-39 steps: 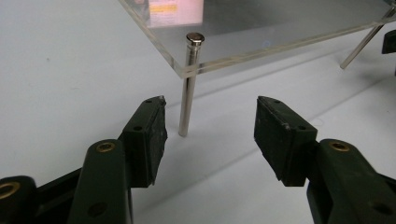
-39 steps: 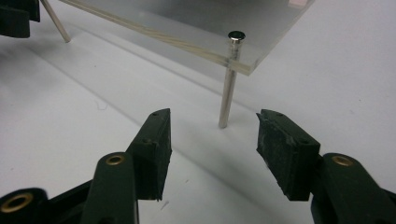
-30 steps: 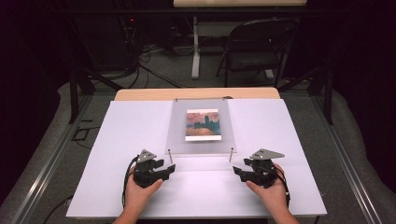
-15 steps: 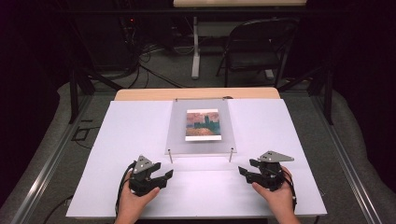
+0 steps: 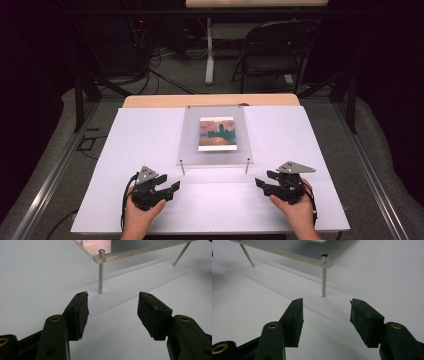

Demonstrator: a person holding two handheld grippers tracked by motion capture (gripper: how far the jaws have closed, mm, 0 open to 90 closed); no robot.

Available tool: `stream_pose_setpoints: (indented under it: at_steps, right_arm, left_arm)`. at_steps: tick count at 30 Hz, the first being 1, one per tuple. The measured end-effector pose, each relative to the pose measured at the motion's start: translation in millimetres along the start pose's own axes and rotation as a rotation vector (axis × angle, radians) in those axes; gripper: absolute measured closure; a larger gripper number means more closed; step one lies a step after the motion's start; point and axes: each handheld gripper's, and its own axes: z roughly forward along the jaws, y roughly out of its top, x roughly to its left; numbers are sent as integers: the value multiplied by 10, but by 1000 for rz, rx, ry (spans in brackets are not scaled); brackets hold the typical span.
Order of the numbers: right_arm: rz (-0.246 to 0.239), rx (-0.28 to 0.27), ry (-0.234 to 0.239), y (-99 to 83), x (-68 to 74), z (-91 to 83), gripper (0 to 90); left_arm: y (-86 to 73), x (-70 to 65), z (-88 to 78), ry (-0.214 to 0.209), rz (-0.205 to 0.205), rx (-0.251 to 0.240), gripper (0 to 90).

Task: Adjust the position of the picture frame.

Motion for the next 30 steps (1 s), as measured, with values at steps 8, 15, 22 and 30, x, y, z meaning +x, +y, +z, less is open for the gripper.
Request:
stream_pose_setpoints:
  at_steps: [8, 15, 22, 30]
  right_arm:
    - [-8, -2, -1, 8, -1, 12, 434]
    - [-2, -2, -3, 14, -12, 22, 434]
    - [-17, -6, -3, 68, -11, 29, 439]
    - [-8, 11, 14, 158, -77, 119, 487]
  left_arm:
    - [149, 32, 62, -23, 18, 43, 313]
    - [274, 71, 54, -21, 31, 26, 283]
    - [399, 130, 100, -27, 49, -1, 376]
    - [550, 197, 142, -27, 65, -9, 444]
